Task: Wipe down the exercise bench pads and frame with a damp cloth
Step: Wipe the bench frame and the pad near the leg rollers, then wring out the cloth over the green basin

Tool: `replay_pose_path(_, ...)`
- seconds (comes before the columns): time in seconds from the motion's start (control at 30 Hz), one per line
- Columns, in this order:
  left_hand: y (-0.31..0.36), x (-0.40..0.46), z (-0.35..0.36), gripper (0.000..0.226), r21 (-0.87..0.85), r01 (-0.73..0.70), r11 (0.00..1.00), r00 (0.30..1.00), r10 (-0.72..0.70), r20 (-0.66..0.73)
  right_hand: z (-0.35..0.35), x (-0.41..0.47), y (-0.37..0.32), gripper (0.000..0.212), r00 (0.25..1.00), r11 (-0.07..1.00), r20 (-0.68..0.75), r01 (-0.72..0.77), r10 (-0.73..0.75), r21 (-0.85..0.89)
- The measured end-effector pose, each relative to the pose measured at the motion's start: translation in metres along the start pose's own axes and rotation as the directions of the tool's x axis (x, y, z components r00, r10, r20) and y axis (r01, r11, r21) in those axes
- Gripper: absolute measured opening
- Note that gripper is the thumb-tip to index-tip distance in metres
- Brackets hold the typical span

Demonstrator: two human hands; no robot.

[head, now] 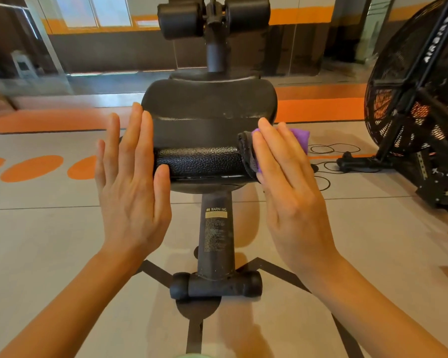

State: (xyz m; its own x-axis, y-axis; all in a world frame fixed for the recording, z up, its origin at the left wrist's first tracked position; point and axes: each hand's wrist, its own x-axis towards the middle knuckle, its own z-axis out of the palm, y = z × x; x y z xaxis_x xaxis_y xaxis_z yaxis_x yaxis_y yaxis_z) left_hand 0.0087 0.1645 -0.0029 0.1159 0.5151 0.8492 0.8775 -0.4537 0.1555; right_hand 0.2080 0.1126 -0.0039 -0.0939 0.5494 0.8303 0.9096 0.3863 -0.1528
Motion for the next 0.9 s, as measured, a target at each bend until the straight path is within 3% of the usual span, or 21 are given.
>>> replay_pose_path(0.2,0.011,0.003,-0.015,0.056,-0.153,0.141,0.978,0.987,-0.128,0.093,-0.020,0.002,-0.008,0.049,0.992,0.998,0.119,-0.046,0.051,-0.042)
replay_pose_path(0.3,0.019,0.007,-0.028,0.056,-0.224,0.255,0.941,0.955,-0.209,0.210,-0.038,0.004,-0.014,0.064,0.963,0.994,0.250,-0.093,0.103,-0.051)
replay_pose_path(0.43,0.030,0.017,-0.056,0.055,-0.274,0.394,0.877,0.871,-0.262,0.415,-0.069,0.008,-0.029,0.058,0.899,0.982,0.396,-0.185,0.186,-0.042)
replay_pose_path(0.63,0.065,0.035,-0.106,0.050,-0.358,0.537,0.764,0.729,-0.206,0.653,-0.114,0.015,-0.057,0.054,0.804,0.942,0.518,-0.336,0.293,-0.012)
replay_pose_path(0.7,0.077,0.044,-0.121,0.047,-0.331,0.620,0.711,0.635,-0.206,0.745,-0.126,0.016,-0.067,0.059,0.744,0.902,0.574,-0.431,0.342,0.021)
replay_pose_path(0.8,0.095,0.052,-0.139,0.036,-0.196,0.740,0.643,0.395,-0.179,0.901,-0.140,0.018,-0.084,0.049,0.709,0.825,0.584,-0.553,0.395,0.114)
replay_pose_path(0.83,0.099,0.053,-0.143,0.032,-0.127,0.775,0.619,0.284,-0.163,0.945,-0.145,0.021,-0.092,0.052,0.655,0.730,0.607,-0.661,0.450,0.172)
replay_pose_path(0.9,0.109,0.058,-0.151,0.025,0.009,0.847,0.532,0.065,-0.120,0.991,-0.156,0.036,-0.110,0.048,0.444,0.434,0.665,-0.879,0.601,0.195)
